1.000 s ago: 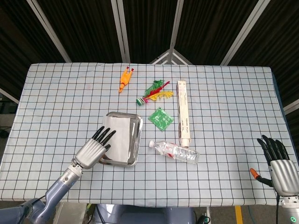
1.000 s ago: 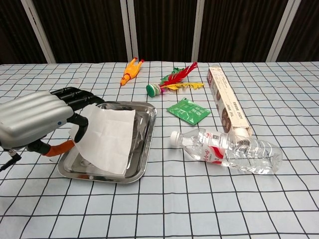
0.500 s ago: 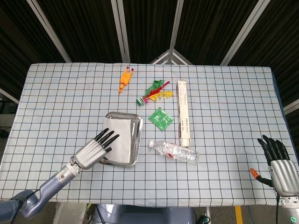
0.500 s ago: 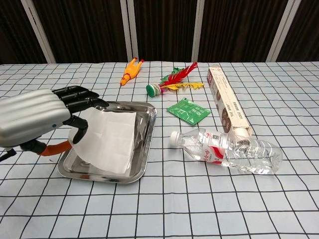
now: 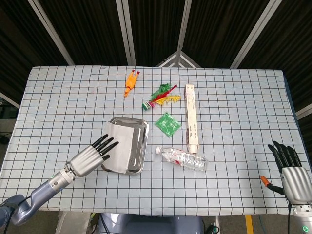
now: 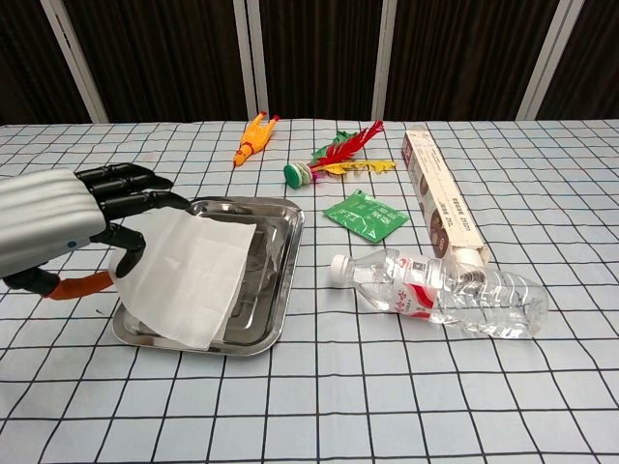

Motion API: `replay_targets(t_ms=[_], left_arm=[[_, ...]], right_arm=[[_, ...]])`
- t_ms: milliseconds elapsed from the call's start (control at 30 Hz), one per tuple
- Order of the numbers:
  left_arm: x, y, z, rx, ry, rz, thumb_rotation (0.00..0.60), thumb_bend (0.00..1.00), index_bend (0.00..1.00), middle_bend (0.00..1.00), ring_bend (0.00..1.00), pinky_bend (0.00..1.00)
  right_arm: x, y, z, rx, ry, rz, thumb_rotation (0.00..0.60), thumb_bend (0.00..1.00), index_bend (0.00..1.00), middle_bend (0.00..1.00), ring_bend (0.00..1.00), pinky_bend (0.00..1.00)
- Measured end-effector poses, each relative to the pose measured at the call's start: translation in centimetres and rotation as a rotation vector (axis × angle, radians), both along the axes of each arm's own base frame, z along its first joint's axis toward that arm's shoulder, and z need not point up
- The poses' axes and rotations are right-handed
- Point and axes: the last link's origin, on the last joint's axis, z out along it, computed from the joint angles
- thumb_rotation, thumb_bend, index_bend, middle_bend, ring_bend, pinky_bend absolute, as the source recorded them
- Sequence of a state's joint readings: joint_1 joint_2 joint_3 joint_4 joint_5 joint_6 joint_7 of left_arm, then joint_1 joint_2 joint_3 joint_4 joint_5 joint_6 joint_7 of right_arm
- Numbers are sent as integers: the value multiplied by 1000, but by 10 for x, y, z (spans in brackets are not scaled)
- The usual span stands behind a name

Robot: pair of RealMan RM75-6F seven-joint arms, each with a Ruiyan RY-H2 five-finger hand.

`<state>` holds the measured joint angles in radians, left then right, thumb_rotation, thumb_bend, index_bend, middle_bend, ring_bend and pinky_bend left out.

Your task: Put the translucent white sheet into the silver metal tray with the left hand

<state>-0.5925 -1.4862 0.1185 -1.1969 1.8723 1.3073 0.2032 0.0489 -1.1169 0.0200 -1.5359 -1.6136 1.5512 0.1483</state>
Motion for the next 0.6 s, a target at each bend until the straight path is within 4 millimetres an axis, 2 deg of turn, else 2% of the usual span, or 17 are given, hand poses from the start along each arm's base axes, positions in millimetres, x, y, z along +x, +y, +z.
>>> replay_targets(t_ms=[367,467,600], left_arm=[[54,19,-19,13,-66,-72,600,456,582,68,0,0],[63,18,-20,6,-74,-88,600,457,582,67,0,0],[63,14,-21,-2,-59,-108,600,457,582,67,0,0]], right_arm=[[-1,-1,1,-1,-7,-2,600,289,0,0,0,11],[-1,-1,2,-2,-8,-3,600,290,0,0,0,11],[-1,0,2,-2,-9,-3,600,290,0,0,0,11]])
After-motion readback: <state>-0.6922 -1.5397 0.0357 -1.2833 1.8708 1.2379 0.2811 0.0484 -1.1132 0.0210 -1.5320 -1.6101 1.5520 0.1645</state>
